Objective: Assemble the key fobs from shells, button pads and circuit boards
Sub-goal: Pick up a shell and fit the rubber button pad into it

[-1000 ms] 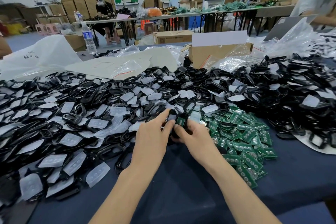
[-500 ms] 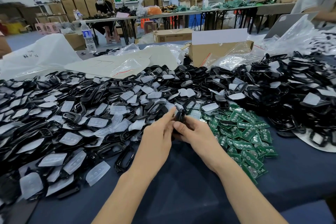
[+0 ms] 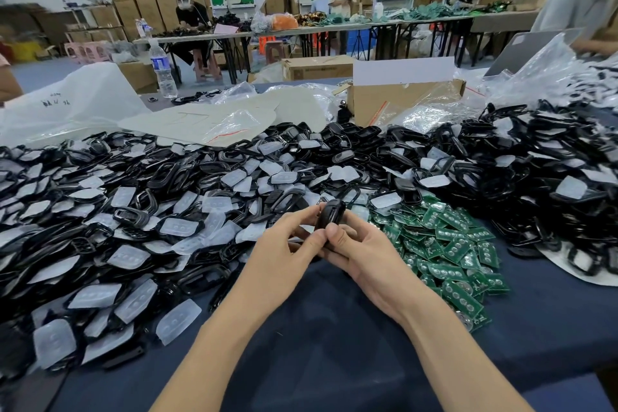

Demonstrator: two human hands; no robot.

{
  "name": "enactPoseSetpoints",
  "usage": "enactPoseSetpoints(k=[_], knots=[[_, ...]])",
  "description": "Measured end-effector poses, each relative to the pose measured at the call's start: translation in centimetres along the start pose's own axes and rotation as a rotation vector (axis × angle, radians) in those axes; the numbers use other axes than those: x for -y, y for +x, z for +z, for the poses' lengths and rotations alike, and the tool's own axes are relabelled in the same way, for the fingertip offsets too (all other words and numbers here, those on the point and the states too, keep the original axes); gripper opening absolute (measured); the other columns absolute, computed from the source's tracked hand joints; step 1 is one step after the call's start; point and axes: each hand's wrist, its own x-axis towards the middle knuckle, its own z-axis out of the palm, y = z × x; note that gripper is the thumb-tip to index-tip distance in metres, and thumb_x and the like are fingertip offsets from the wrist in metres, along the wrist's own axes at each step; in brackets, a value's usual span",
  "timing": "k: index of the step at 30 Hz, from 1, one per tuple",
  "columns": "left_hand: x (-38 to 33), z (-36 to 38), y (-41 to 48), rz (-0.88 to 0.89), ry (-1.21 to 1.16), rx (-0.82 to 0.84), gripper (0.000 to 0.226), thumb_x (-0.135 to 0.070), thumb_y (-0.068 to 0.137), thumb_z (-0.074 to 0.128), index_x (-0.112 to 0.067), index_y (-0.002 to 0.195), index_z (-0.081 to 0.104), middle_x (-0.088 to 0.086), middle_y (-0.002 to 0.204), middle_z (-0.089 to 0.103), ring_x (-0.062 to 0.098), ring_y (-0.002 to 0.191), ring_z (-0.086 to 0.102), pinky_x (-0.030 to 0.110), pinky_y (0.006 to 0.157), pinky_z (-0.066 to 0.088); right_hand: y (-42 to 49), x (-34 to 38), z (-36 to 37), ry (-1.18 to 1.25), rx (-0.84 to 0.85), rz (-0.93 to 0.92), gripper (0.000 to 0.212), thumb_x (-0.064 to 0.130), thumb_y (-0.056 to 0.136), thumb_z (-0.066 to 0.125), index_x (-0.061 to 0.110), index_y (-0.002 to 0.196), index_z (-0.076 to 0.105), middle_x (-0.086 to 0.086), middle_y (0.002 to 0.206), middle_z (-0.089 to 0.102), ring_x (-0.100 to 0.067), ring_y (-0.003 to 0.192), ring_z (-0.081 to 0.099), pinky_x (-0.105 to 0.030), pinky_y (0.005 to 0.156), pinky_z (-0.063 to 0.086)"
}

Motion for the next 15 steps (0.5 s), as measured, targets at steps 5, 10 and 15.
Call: enactPoseSetpoints(k=[5,10,15], knots=[[-0.11,-0.71,0.17,0.032,-0.007,0.021,0.046,-0.015,0.093,0.071,-0.053,0.114,0.058,-0.029,0.103,0.066,0.001,0.081,0.063,0.012,0.074,0.05,-0.05,0.12,0.17,0.006,0.034,-0.009,0.041,0.034,0.087,0.079,0.017,0.124,0.069,-0.017,0.131,0.067,-0.034,0.126,0.062,-0.035,0.1,0.053],[0.47,-0.15,-0.06,0.066,0.02,-0.025,0.046,-0.016,0.093,0.07,-0.052,0.119,0.056,-0.014,0.107,0.066,0.005,0.088,0.064,0.015,0.078,0.051,-0.12,0.22,0.43,0.01,0.014,-0.013,0.038,0.032,0.087,0.079,0.017,0.121,0.072,-0.015,0.126,0.07,-0.033,0.121,0.065,-0.033,0.095,0.055],[0.7,-0.23,0.08,0.084,0.021,0.02,0.044,-0.017,0.094,0.069,-0.048,0.123,0.059,-0.015,0.109,0.064,0.007,0.094,0.063,0.015,0.08,0.051,-0.28,0.44,0.33,0.033,-0.026,0.01,0.044,0.027,0.082,0.078,0.008,0.121,0.068,-0.02,0.123,0.07,-0.034,0.117,0.068,-0.033,0.091,0.057]])
